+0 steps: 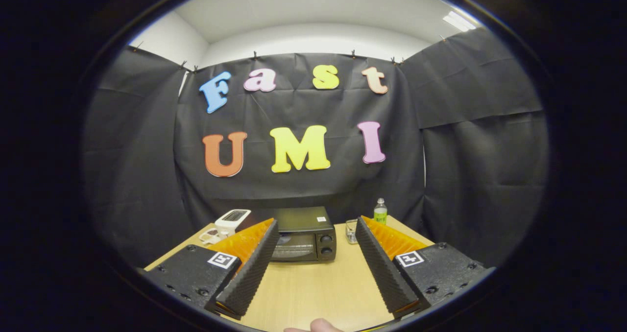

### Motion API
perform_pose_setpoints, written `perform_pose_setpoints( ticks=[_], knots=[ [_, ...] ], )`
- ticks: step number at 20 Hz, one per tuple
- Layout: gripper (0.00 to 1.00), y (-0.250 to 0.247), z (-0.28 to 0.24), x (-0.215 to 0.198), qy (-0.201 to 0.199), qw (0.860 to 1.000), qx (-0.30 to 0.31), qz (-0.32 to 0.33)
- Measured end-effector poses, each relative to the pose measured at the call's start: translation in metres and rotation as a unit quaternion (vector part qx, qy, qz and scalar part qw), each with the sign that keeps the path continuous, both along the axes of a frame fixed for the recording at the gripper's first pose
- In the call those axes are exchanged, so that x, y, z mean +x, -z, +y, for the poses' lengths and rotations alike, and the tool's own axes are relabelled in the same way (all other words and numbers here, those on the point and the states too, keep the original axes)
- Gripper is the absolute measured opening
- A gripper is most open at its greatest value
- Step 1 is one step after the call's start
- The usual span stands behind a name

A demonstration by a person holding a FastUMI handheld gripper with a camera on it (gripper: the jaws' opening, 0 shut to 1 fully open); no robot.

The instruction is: Open the toaster oven, put the food inside, and close the toaster oven door.

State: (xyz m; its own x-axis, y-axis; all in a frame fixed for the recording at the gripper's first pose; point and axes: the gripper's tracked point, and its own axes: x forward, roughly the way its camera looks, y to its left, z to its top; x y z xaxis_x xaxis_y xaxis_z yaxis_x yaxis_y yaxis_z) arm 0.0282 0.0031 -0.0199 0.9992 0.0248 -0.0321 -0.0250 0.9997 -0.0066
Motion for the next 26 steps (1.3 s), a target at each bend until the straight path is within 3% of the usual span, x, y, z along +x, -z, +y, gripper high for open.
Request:
perform_pose_setpoints(
  ticks=[4,8,12,17,20,26],
  knots=[
    [1.00,0.012,0.022,0.040,-0.015,0.999,-0.033,-0.008],
    [1.00,0.041,0.058,0.097,-0.050,0.998,-0.009,0.024],
    [1.00,0.083,0.084,0.163,-0.042,0.997,0.003,0.067],
    [1.00,0.126,0.102,0.238,-0.025,0.995,-0.024,0.095],
    [1.00,0.157,0.118,0.263,-0.038,0.992,-0.024,0.116],
    [1.00,0.192,0.114,0.283,-0.027,0.991,-0.021,0.132]
  ],
)
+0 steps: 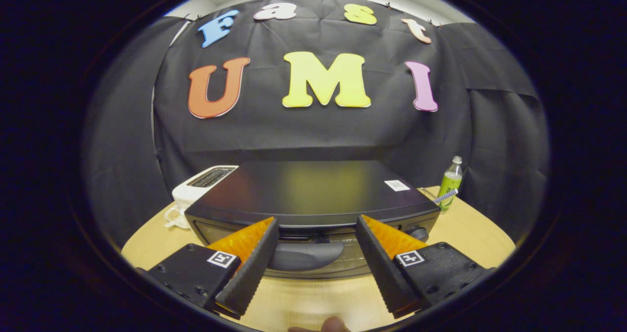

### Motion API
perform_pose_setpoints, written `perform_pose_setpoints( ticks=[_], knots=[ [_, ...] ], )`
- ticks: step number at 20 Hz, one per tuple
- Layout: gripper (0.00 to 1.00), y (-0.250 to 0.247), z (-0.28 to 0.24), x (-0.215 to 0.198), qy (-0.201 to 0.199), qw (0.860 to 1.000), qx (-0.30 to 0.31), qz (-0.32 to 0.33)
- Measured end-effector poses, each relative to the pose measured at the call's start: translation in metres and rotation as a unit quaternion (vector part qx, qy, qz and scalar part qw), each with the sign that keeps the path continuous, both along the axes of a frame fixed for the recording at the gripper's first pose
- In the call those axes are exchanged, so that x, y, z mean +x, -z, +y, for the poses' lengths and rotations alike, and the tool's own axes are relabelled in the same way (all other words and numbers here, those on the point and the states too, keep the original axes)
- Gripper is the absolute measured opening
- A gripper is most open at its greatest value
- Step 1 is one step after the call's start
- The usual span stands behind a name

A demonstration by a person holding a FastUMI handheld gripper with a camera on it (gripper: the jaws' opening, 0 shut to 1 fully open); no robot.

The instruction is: Open the toaster oven, put the food inside, and close the toaster oven door.

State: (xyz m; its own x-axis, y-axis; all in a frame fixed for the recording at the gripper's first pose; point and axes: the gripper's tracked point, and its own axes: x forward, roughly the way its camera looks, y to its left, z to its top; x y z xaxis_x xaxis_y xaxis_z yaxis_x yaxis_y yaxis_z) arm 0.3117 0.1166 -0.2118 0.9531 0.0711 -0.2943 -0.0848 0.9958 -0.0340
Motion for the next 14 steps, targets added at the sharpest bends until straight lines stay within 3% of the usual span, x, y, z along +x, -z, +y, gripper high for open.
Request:
perform_pose_setpoints(
  ticks=[6,14],
  knots=[
    [1.00,0.002,-0.002,-0.013,-0.010,0.999,-0.033,-0.014],
    [1.00,0.032,-0.012,-0.083,-0.036,0.997,-0.063,-0.024]
  ],
)
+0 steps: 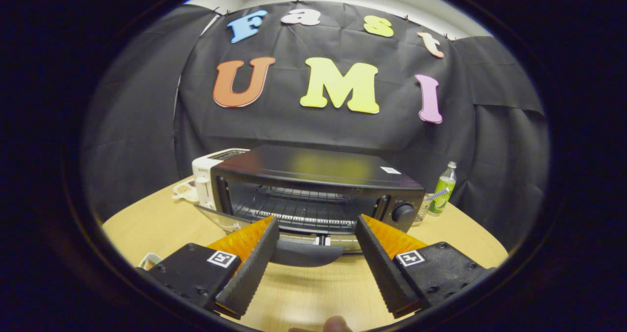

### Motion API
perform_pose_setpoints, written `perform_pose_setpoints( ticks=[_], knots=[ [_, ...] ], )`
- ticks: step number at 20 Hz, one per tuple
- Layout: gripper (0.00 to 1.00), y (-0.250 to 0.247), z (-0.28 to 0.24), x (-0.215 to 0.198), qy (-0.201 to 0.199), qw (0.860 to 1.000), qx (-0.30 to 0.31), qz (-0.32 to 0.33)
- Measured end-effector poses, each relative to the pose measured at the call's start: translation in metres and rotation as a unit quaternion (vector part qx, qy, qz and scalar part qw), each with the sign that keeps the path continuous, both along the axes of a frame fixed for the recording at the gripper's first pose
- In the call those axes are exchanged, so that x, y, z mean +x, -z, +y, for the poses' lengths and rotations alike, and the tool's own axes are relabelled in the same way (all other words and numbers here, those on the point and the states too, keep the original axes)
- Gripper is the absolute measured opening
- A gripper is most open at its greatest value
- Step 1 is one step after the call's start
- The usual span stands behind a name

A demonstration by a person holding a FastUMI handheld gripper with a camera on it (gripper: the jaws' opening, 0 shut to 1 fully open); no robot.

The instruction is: Open the toaster oven, put the food inside, and close the toaster oven door.

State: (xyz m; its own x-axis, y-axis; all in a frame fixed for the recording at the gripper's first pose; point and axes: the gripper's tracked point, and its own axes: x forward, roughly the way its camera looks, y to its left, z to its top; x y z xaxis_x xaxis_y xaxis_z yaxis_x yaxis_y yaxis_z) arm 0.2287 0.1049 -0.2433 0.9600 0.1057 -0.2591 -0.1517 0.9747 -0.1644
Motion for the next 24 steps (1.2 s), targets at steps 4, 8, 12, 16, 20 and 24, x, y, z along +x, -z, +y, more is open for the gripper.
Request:
perform_pose_setpoints(
  ticks=[4,8,12,16,20,24],
  knots=[
    [1.00,0.025,-0.005,-0.026,-0.006,1.000,-0.005,0.015],
    [1.00,0.055,-0.011,-0.049,-0.013,0.998,0.018,0.066],
    [1.00,0.047,-0.014,-0.073,-0.040,0.993,0.054,0.095],
    [1.00,-0.025,-0.004,-0.110,-0.120,0.988,0.061,0.077],
    [1.00,-0.087,0.025,-0.148,-0.218,0.968,0.074,0.094],
    [1.00,-0.100,0.064,-0.179,-0.282,0.932,0.131,0.184]
  ],
)
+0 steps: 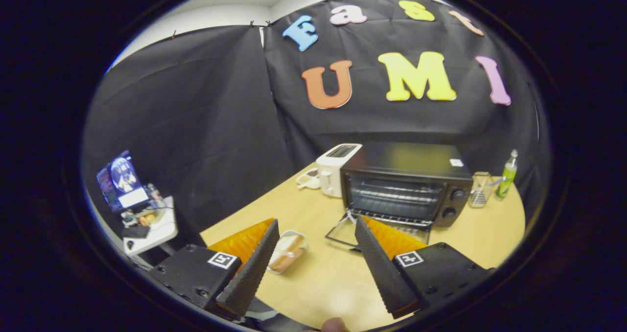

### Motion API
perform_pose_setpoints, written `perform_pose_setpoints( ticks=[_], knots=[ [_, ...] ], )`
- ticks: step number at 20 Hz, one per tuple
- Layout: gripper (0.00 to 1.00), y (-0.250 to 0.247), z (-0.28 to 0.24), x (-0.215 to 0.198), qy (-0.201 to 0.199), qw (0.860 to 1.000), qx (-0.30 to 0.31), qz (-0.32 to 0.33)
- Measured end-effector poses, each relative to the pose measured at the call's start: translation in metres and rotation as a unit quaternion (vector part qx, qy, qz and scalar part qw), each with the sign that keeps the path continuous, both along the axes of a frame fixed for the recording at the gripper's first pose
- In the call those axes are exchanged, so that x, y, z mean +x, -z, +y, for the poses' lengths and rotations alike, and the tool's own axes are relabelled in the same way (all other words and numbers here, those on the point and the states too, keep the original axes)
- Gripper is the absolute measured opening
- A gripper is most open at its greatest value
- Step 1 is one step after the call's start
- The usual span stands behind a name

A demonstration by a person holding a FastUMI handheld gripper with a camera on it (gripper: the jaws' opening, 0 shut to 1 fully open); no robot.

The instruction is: Open the toaster oven, put the food inside, and close the toaster oven door.

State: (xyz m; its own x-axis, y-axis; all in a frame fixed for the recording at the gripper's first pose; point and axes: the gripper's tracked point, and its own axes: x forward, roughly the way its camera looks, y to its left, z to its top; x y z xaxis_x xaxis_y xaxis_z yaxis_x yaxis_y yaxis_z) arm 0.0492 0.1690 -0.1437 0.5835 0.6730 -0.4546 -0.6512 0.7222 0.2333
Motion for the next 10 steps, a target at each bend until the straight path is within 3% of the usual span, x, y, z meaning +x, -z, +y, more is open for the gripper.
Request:
perform_pose_setpoints(
  ticks=[5,10],
  knots=[
    [1.00,0.045,0.027,-0.007,-0.011,0.993,0.001,0.122],
    [1.00,0.124,0.044,-0.001,0.014,0.959,0.007,0.284]
  ],
)
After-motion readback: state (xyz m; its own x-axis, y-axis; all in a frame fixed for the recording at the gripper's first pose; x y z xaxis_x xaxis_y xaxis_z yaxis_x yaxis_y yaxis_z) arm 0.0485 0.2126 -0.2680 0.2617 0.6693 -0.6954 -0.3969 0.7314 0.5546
